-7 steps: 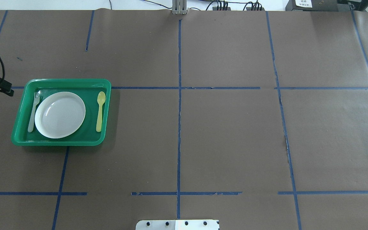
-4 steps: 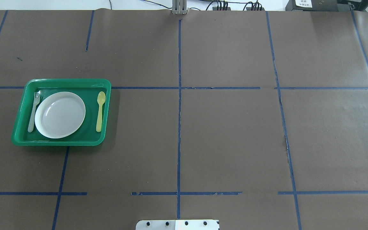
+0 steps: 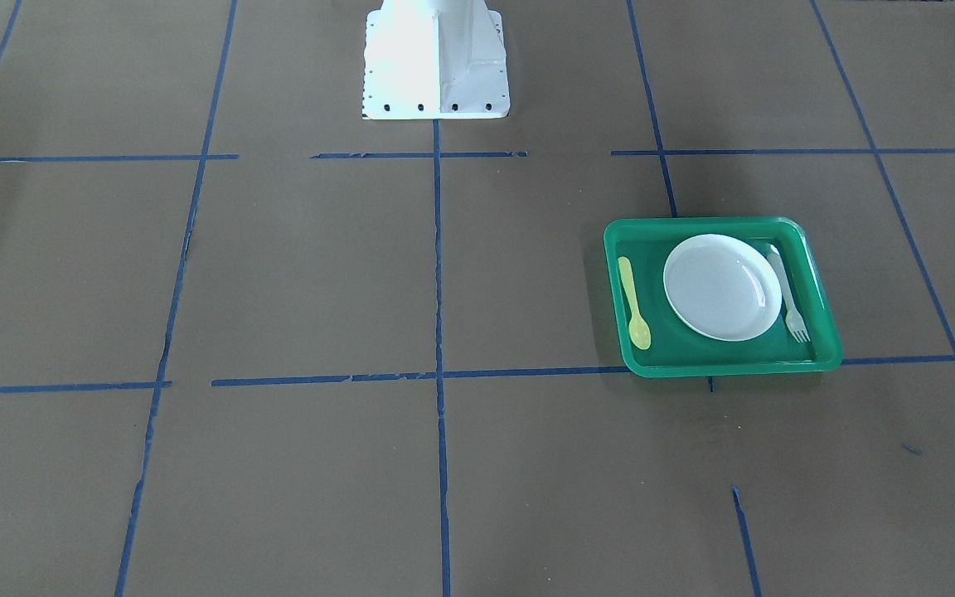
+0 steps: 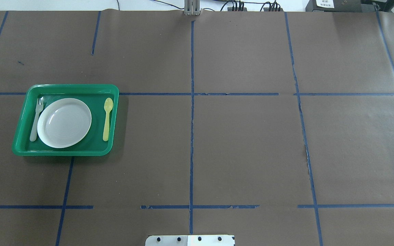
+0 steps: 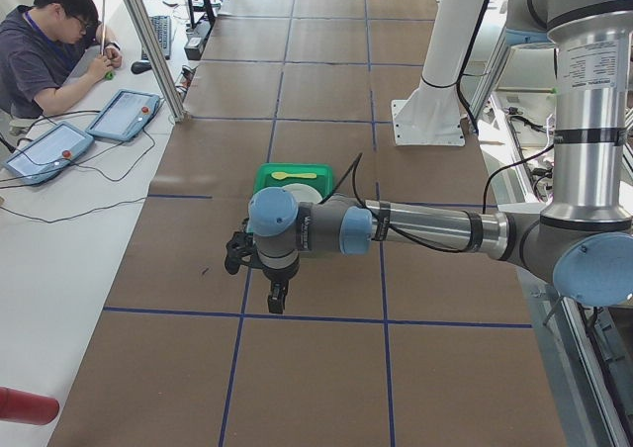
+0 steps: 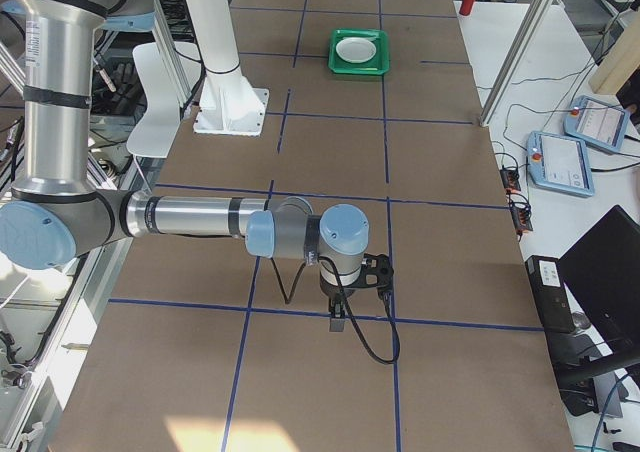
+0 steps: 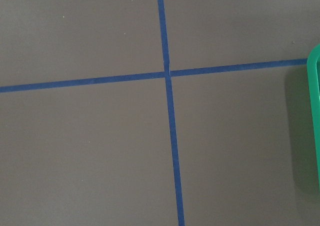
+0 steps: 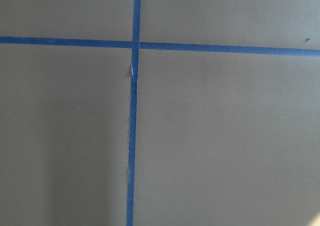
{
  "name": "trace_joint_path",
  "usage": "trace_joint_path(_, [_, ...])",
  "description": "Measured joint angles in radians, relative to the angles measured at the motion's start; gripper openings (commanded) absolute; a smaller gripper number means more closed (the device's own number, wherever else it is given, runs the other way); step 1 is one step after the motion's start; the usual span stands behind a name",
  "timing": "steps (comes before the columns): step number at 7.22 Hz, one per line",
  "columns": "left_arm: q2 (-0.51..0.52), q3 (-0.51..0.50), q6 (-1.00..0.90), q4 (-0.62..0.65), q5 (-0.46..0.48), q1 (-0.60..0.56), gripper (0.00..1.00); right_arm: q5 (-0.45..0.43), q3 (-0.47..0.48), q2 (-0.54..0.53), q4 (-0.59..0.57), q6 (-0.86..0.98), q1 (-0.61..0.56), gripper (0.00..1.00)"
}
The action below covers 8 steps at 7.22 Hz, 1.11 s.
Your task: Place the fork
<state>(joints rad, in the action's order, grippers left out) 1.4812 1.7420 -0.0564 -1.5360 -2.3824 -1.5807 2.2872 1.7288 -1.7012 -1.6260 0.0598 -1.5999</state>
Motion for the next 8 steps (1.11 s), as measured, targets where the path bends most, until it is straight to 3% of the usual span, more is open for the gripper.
trace_joint_path(8, [-0.008,0.013,-0.003,0.002,-0.004,-0.007,1.0,0.0,0.0,0.0,0.0,0.0,0.0,1.0])
